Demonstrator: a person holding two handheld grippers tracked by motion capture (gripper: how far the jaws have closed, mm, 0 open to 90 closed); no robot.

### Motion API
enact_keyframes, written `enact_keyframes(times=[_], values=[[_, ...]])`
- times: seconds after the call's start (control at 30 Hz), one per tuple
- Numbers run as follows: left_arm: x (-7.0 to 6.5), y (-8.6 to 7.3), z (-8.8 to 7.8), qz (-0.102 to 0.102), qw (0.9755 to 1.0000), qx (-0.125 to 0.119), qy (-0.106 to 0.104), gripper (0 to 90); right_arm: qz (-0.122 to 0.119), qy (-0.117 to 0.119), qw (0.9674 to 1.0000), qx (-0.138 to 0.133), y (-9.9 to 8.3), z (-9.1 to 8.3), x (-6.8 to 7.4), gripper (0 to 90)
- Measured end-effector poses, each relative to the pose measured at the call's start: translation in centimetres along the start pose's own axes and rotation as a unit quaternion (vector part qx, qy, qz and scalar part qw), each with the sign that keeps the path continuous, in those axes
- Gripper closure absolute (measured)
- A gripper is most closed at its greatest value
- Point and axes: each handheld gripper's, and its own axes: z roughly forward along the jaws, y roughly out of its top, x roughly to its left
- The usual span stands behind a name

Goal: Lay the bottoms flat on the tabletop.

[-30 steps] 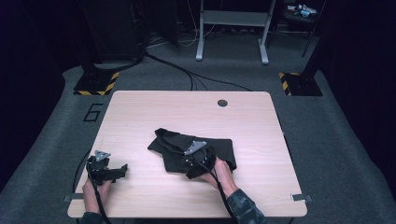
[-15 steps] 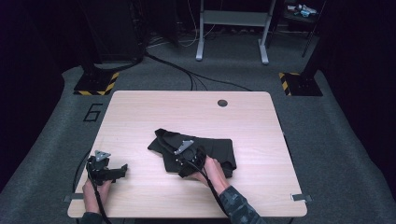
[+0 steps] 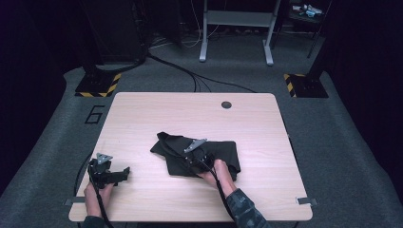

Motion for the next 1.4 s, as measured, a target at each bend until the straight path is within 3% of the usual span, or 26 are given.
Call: enact_keyframes(times=[0.2,0.33,0.4,0.53,0.67,0.73,0.83,0.97,1.1,1.17,1.27,1.37,1.4], values=[[-0.5,0.1,0.0,-0.006,0.9999,0.006,0.011,0.7,-0.006,-0.02,0.9997,-0.01,0.1,-0.4,0.1,67.9],[-1.4,0.7,-0.2,0.01,0.9996,0.026,0.001,4.9,-0.003,-0.031,0.9989,-0.034,0.3,-1.6,0.0,68.9],[-2.2,1.1,-0.4,0.014,0.9997,0.022,0.004,9.0,-0.001,-0.036,0.9983,-0.045,0.4,-2.2,-0.1,68.9],[-4.2,2.3,-0.8,0.012,0.9986,-0.021,-0.048,11.5,0.001,-0.045,0.9974,-0.057,0.7,-3.2,-0.5,69.0],[-6.4,3.7,-0.3,0.021,0.9936,-0.022,-0.109,11.7,-0.001,-0.052,0.9968,-0.062,0.8,-3.7,-0.7,68.9],[-7.6,4.3,0.1,0.032,0.9911,-0.023,-0.127,11.4,0.005,-0.053,0.9969,-0.059,0.9,-3.9,-0.7,68.9],[-9.3,5.1,0.9,0.048,0.9875,-0.02,-0.148,11.7,-0.006,-0.058,0.9964,-0.061,0.9,-3.9,-0.8,68.8],[-10.9,6.2,2.0,0.084,0.9838,-0.013,-0.158,14.5,-0.008,-0.061,0.9962,-0.062,0.9,-3.9,-0.8,68.7],[-11.7,7.4,3.7,0.084,0.9832,-0.007,-0.162,15.2,-0.014,-0.061,0.9962,-0.06,0.9,-3.9,-0.9,68.5],[-12.0,7.8,4.6,0.074,0.9838,-0.003,-0.163,17.5,-0.008,-0.064,0.996,-0.062,0.9,-3.8,-0.8,68.4],[-12.3,8.0,5.6,0.081,0.9826,0.009,-0.167,24.0,-0.007,-0.065,0.9959,-0.062,0.9,-3.8,-0.8,68.3],[-12.7,7.8,6.0,0.09,0.9814,0.02,-0.169,36.4,-0.007,-0.064,0.9963,-0.057,0.8,-3.9,-0.8,68.0],[-12.8,7.7,6.0,0.094,0.982,0.021,-0.163,40.2,0.0,-0.063,0.9966,-0.054,0.8,-3.9,-0.8,67.9]])
